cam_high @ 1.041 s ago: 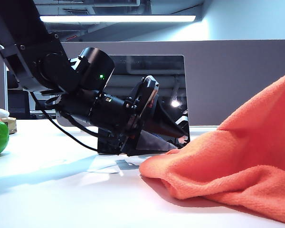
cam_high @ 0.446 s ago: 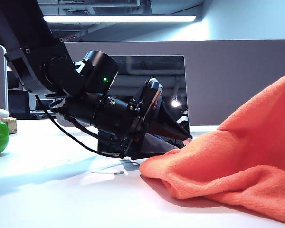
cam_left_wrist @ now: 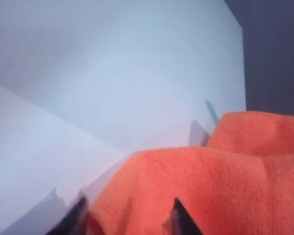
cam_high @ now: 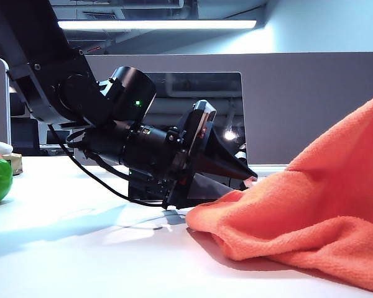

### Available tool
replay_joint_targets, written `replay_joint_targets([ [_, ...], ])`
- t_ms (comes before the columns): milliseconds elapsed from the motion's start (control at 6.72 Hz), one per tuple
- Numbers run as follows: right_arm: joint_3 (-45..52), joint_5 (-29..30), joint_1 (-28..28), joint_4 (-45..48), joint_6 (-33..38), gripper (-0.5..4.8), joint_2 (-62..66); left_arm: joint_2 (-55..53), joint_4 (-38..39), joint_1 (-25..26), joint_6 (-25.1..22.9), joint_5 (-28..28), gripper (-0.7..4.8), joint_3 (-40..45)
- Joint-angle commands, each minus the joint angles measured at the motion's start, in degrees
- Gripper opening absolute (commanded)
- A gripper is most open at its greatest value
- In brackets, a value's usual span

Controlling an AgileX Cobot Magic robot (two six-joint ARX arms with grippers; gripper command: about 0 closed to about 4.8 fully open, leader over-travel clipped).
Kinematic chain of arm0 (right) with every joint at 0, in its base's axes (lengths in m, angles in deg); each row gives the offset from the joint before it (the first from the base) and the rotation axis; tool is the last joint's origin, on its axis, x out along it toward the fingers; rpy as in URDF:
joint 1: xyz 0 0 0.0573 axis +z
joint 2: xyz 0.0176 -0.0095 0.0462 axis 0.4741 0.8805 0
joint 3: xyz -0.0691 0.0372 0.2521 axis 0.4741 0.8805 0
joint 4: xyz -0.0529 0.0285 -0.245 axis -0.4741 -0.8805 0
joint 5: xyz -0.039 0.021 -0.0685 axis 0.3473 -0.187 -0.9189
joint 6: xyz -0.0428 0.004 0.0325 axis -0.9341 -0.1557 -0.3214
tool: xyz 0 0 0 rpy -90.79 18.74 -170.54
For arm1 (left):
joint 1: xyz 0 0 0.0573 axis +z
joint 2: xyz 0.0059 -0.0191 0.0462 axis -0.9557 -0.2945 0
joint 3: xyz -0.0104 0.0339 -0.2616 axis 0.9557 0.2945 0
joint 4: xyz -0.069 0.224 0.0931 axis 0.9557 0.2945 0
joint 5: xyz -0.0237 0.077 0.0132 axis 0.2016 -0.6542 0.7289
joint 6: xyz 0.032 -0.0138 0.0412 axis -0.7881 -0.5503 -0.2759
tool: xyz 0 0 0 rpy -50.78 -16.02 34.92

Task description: Pick up the cloth from the table and use it to cover the mirror.

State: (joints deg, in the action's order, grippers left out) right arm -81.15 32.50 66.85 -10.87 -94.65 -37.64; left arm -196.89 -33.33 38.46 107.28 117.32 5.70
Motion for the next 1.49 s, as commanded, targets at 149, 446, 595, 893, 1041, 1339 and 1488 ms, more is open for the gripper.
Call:
replay_joint_targets([
  [149,-0.1,0.1,0.0,0.2,-0.1,-0.07,0.0,0.0,9.2,0.0,1.2,15.8,2.19,0.0],
  [446,-0.1,0.2,0.0,0.2,-0.1,-0.07,0.0,4.7,10.5,2.7,-2.4,11.1,2.39,0.0],
  [595,-0.1,0.3,0.0,0.3,-0.1,-0.07,0.0,5.6,10.2,3.8,-5.1,0.1,3.43,0.0],
  [893,-0.1,0.3,0.0,0.7,-0.1,-0.07,0.0,5.6,9.9,3.8,-6.8,-3.0,3.43,0.0],
  [1041,-0.1,0.3,0.0,0.8,-0.1,-0.07,0.0,5.5,9.3,3.8,-6.7,-3.7,3.43,0.0],
  [1339,-0.1,0.3,0.0,1.1,-0.1,-0.07,0.0,3.5,9.3,3.6,-6.4,-3.3,3.42,-1.8],
  [1488,-0.1,0.3,0.0,1.1,-0.2,-0.07,0.0,2.5,9.8,3.1,-6.3,-3.3,3.42,-3.4],
])
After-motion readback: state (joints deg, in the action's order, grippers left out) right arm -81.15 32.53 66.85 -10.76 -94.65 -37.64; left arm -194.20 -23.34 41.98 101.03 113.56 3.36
